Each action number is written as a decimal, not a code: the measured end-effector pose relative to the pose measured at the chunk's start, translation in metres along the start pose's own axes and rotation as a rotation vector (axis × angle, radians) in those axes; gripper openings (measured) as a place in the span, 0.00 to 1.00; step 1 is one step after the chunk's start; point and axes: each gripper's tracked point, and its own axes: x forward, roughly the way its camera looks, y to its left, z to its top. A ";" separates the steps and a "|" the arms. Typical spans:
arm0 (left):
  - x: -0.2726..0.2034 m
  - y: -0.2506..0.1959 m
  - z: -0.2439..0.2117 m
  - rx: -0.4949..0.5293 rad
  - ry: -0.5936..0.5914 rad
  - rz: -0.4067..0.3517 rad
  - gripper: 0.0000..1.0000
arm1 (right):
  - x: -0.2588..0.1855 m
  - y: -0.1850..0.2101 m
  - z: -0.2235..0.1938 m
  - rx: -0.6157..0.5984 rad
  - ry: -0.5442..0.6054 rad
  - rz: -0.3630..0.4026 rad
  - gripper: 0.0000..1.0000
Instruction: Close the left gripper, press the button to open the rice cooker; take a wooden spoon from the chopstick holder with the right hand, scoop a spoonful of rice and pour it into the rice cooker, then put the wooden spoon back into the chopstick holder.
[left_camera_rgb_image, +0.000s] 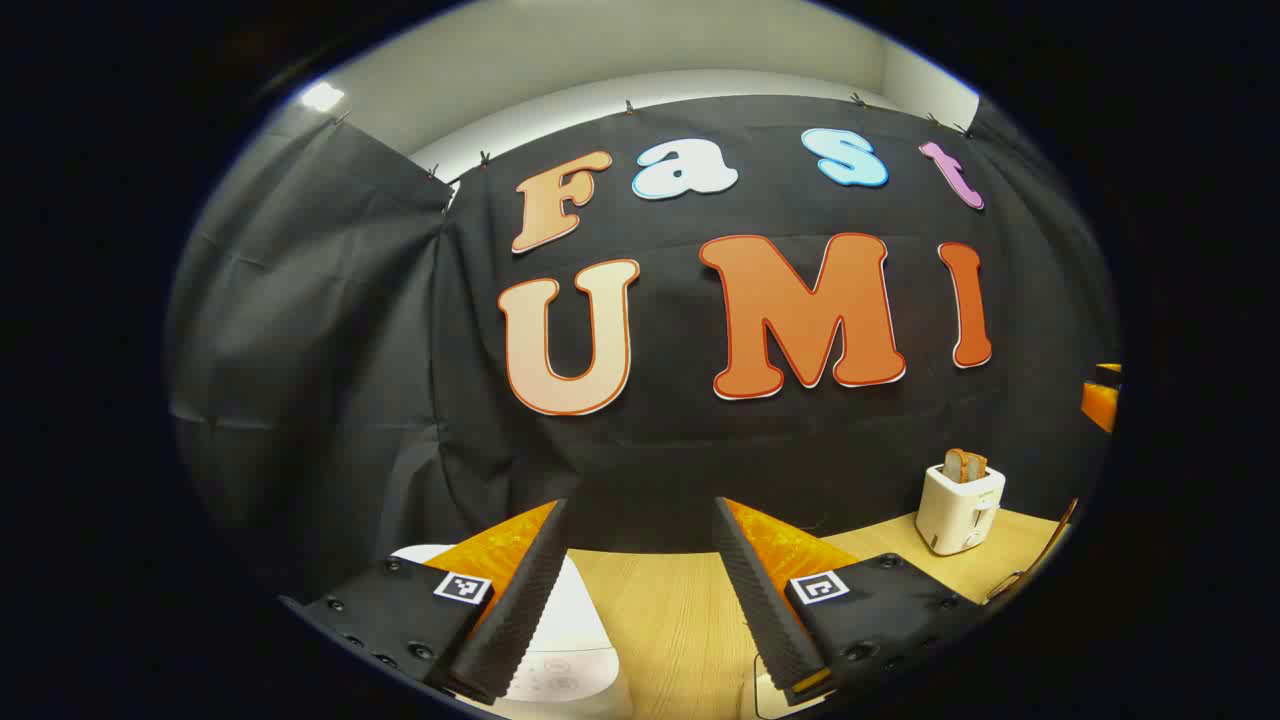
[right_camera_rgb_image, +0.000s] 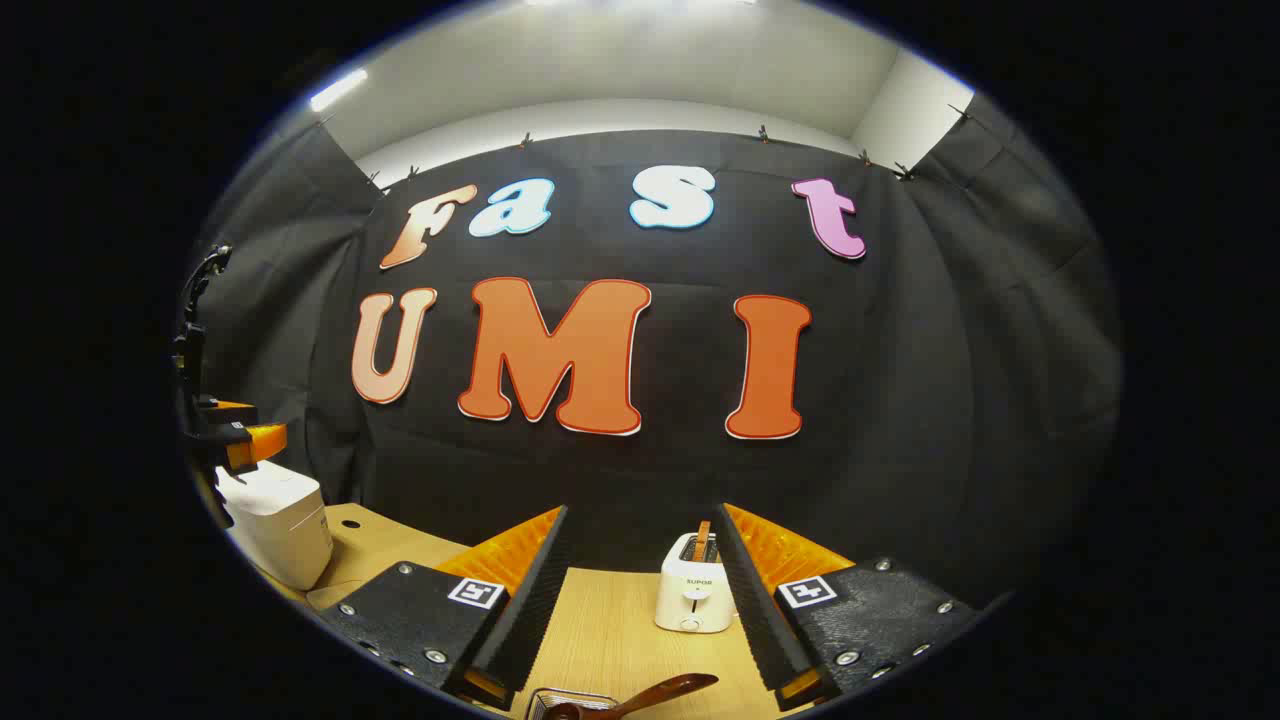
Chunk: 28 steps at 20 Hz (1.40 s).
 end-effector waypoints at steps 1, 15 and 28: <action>0.000 -0.004 0.001 0.001 0.002 -0.006 0.93 | -0.001 0.001 0.004 0.005 -0.011 0.004 0.84; -0.004 0.000 0.008 0.016 -0.015 -0.009 0.92 | -0.012 -0.035 0.007 -0.021 -0.002 -0.106 0.84; 0.012 0.033 -0.009 0.016 0.104 0.015 0.07 | -0.016 -0.019 0.019 -0.049 -0.010 -0.073 0.84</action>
